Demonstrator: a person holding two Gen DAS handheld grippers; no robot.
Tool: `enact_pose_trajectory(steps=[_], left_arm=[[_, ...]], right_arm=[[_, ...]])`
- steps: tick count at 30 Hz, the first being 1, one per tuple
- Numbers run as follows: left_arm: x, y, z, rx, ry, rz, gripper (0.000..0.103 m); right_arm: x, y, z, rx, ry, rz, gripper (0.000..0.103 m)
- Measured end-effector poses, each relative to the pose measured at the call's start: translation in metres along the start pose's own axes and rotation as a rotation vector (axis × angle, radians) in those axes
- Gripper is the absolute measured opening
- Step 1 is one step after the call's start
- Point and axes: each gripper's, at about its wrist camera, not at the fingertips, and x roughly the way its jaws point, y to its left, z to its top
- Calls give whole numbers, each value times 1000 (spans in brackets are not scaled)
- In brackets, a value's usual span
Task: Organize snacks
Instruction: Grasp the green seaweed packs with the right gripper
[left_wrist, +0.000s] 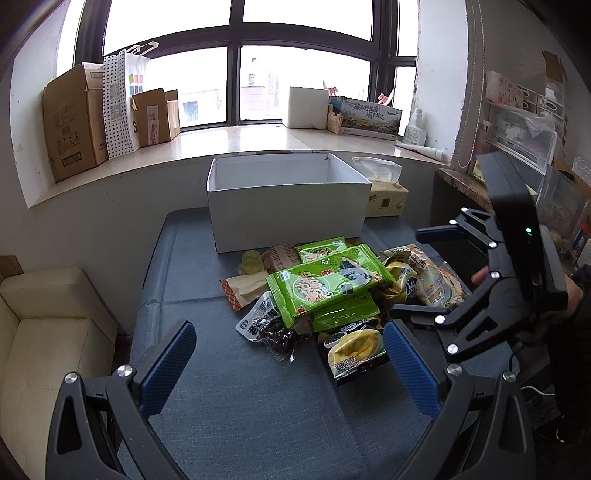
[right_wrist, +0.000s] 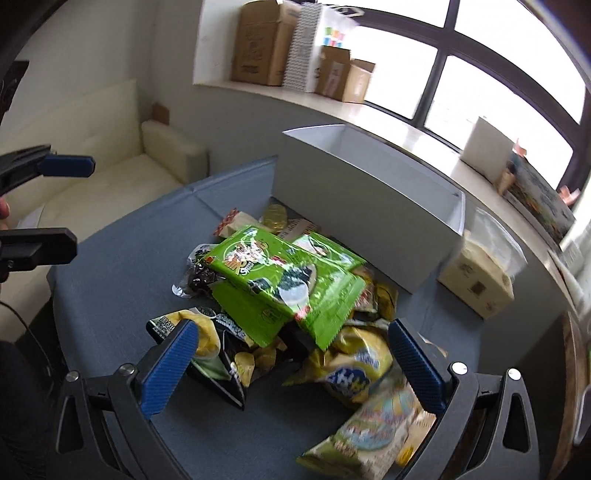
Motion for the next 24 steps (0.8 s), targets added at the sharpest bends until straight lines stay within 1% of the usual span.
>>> enact_pose_trajectory(steps=[2,6,9,13,17,20,21,22,23,24], left_arm=[[0,3,-3,-5,2,2,103],[-1,8,-8,-5,2,-2,103],[-4,10,-10,-4,-9,-23,103],[-6,11,-13,3,-17,-20,103],[-4,18,-15,-15,-9,-18,103],[-2,22,-16,-25,-3,-15,103],[-1,23,-17,-27,-3,-14,103],[-1,23,-18,-28,-3,-14,103],[0,24,-18,-31,-1,-13,103],[1,25,-18,-34,3,-10,103]], right_arm=[[18,3,13,-119,36,33,103],[44,13,31,-340,63,69,103],[69,15,43,-432,120,129,103],[98,10,52,-455,220,230,103],[114,8,58,-478,236,241,103],[124,0,61,-399,271,270,103],[125,-2,61,-368,283,284,100],[126,-3,60,-349,286,305,93],[123,-3,58,-350,278,322,79],[119,-2,57,-357,256,311,79]])
